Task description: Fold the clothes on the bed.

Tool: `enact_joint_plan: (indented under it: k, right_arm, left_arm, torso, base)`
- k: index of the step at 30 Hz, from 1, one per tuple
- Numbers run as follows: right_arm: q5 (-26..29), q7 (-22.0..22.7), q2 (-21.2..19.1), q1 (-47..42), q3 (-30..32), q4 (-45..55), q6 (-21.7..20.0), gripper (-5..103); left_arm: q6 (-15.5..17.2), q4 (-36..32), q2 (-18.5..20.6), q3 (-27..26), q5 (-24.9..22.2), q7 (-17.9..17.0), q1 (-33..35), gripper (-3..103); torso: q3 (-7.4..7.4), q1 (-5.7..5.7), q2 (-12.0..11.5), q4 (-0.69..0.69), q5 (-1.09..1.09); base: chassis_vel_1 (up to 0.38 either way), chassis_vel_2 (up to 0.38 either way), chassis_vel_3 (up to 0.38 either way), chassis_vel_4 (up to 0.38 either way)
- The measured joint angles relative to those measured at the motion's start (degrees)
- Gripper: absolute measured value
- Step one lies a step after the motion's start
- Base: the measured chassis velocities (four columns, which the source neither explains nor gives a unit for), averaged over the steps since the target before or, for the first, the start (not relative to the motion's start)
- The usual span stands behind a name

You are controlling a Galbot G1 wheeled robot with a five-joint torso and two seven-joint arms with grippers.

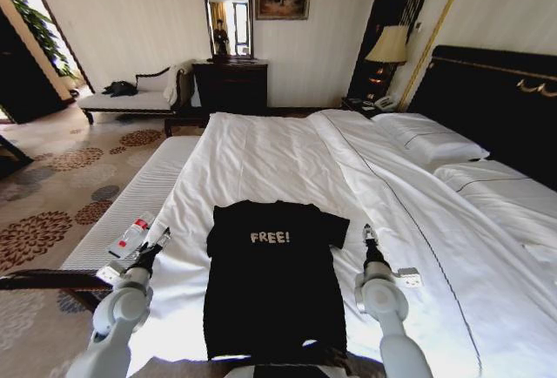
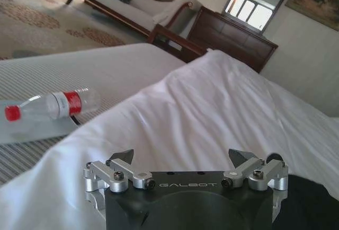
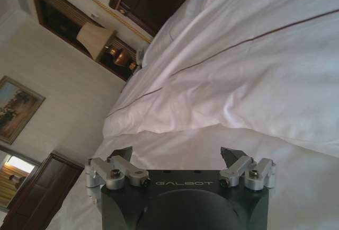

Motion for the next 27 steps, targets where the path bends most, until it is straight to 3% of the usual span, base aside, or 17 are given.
enact_joint_plan:
  k: [6, 11, 20, 23, 27]
  right_arm:
    - [-0.57, -0.16, -0.30, 0.29, -0.99, 0.04, -0.14, 99]
    - [0.40, 0.66, -0.69, 0.87, -1.62, -1.42, -0.50, 100]
    - [1.08, 1.55, -0.67, 1.40, -1.63, -2.42, -0.79, 100]
    - [1.19, 1.74, -0.59, 1.45, -1.66, -2.68, -0.86, 100]
    - [1.12, 1.92, -0.21, 1.42, -2.01, -2.96, -0.98, 100]
  left_arm:
    - [0.65, -2.98, 1.31, 6.34, -0.96, -0.26, -0.10, 100]
    - [-0.84, -3.87, 4.83, 12.75, 8.07, 0.64, -0.47, 100]
    - [-1.02, -4.49, 7.93, 18.57, 14.87, 0.75, -3.51, 100]
    - [-0.74, -4.65, 10.17, 19.56, 18.07, -0.92, -7.74, 100]
    - [0.49, -5.15, 13.30, 22.53, 18.71, -2.49, -10.46, 100]
  torso:
    - [0.00, -0.01, 0.00, -0.01, 0.02]
    - [0.00, 0.00, 0.00, 0.01, 0.02]
    - [0.00, 0.00, 0.00, 0.01, 0.01]
    - [0.00, 0.00, 0.00, 0.00, 0.01]
    - [0.00, 0.00, 0.00, 0.00, 0.01]
  base:
    - [0.000, 0.000, 0.000, 0.000]
    - [0.000, 0.000, 0.000, 0.000]
    - [0.000, 0.000, 0.000, 0.000]
    - [0.000, 0.000, 0.000, 0.000]
    - [0.000, 0.000, 0.000, 0.000]
